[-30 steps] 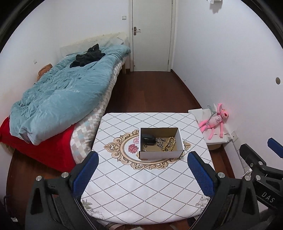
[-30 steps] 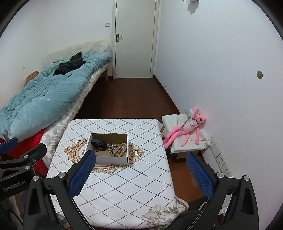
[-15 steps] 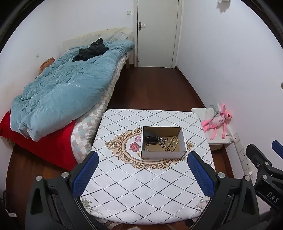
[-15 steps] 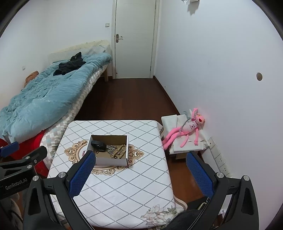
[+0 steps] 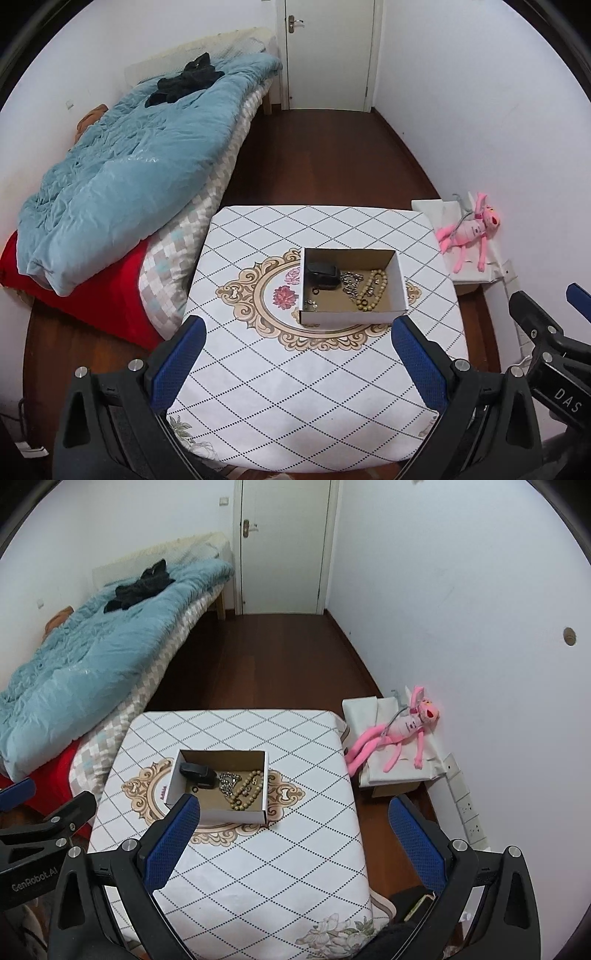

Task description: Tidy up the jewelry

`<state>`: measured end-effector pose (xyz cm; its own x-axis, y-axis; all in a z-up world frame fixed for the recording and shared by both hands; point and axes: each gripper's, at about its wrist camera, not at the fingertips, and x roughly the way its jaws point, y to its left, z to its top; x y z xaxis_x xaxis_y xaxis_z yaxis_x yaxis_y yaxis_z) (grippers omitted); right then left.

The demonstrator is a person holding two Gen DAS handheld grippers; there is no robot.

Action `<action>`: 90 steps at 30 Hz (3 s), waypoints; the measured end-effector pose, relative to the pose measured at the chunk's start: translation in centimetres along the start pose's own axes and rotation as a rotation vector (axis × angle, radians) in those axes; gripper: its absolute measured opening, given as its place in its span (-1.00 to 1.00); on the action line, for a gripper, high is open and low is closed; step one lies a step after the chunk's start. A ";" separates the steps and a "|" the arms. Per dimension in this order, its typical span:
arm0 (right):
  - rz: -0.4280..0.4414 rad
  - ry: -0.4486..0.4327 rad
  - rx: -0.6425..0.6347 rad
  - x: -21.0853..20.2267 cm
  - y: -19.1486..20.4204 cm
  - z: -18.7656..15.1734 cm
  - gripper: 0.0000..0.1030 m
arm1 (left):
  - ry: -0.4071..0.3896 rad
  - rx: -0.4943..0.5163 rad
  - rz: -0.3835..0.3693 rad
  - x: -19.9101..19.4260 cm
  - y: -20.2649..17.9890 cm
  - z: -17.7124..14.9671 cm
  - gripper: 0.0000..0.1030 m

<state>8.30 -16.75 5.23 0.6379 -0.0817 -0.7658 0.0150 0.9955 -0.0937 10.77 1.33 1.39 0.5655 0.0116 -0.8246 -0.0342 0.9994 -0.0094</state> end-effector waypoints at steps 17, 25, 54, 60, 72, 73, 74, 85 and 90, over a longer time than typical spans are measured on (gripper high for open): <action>-0.010 0.078 -0.008 3.5 0.3 0.8 1.00 | 0.058 -0.009 0.008 2.5 0.0 1.1 0.99; 0.000 0.083 -0.013 3.7 0.6 0.9 1.00 | 0.058 -0.019 0.010 2.3 0.3 1.3 0.99; 0.020 0.121 -0.046 4.4 1.4 0.7 1.00 | 0.072 -0.021 0.027 2.6 1.0 0.9 0.99; 0.022 0.118 -0.048 4.3 1.7 0.7 1.00 | 0.072 -0.022 0.024 2.6 1.2 0.7 0.99; 0.025 0.121 -0.050 4.2 1.9 0.7 1.00 | 0.070 -0.021 0.024 2.5 1.2 0.7 0.99; 0.026 0.121 -0.050 4.2 2.0 0.7 1.00 | 0.069 -0.020 0.024 2.6 1.2 0.6 0.99; 0.025 0.120 -0.051 4.2 1.9 0.8 1.00 | 0.071 -0.021 0.024 2.6 1.2 0.7 0.99; 0.026 0.121 -0.051 4.3 2.0 0.8 1.00 | 0.071 -0.021 0.022 2.5 1.3 0.6 0.99; 0.025 0.120 -0.051 4.3 2.0 0.9 1.00 | 0.074 -0.019 0.019 2.5 1.3 0.5 0.99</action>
<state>11.71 -15.10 2.33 0.5407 -0.0655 -0.8387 -0.0410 0.9937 -0.1040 12.53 2.65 -0.37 0.5023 0.0268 -0.8643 -0.0600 0.9982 -0.0039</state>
